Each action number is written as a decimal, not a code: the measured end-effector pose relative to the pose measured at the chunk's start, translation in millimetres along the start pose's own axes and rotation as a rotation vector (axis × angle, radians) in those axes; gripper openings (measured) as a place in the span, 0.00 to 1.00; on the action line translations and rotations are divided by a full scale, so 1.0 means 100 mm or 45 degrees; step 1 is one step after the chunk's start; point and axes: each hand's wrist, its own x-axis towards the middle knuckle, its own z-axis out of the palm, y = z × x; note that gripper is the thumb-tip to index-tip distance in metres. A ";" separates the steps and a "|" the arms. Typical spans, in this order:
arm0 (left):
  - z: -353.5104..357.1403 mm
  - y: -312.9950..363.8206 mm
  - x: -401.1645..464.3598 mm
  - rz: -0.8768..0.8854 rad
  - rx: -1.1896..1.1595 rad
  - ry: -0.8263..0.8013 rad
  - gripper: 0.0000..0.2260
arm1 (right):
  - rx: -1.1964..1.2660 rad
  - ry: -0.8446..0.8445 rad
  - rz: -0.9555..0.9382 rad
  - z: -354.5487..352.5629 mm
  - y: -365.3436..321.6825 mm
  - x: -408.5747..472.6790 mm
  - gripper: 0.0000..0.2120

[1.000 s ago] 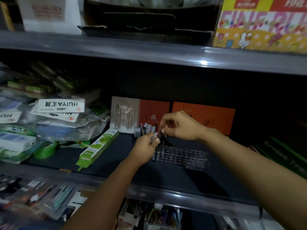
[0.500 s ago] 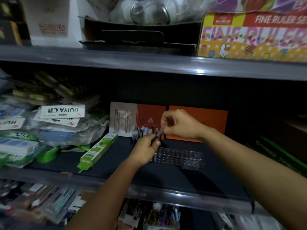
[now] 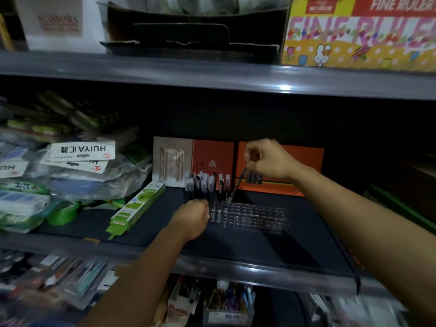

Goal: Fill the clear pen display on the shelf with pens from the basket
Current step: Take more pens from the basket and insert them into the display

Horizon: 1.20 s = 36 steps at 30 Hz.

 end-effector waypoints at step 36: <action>0.14 -0.13 0.03 0.118 0.012 0.077 0.08 | -0.277 -0.226 -0.064 0.67 0.17 0.28 0.05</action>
